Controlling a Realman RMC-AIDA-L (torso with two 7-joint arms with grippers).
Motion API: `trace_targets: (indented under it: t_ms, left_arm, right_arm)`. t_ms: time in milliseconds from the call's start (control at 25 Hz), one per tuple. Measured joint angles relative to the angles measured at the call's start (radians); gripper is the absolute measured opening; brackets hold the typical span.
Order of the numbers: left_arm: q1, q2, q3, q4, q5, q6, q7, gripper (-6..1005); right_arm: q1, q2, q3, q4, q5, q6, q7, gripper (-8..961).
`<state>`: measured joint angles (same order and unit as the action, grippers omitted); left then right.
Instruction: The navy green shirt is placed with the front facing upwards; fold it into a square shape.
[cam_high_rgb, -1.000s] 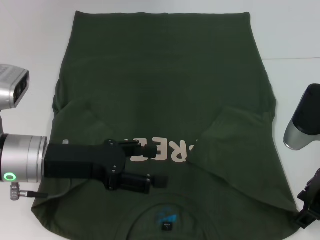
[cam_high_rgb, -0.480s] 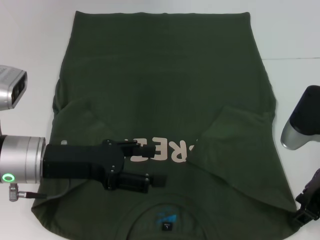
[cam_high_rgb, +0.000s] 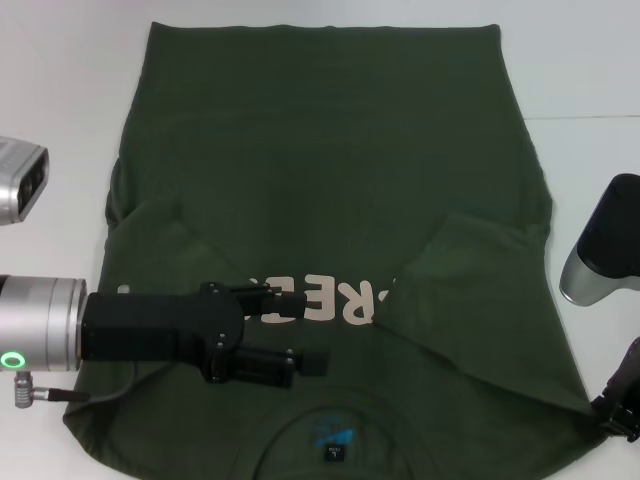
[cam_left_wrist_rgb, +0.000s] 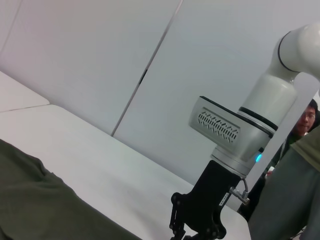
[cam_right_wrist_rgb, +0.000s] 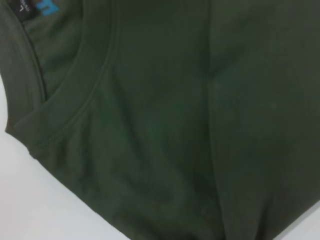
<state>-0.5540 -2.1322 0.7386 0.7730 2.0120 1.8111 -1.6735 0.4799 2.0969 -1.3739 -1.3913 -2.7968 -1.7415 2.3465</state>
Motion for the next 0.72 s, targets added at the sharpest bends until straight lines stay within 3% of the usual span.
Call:
trace_targets:
  t_ms: [440, 720]
  left_arm:
    - [0.002, 0.000, -0.004, 0.001, -0.002, 0.000, -0.005, 951]
    - [0.004, 0.008, -0.047, 0.008, 0.004, 0.001, -0.066, 951]
  right_arm:
    - [-0.006, -0.004, 0.021, 0.000, -0.044, 0.001, -0.012, 35]
    - [-0.015, -0.008, 0.140, -0.009, -0.076, 0.001, -0.086, 35]
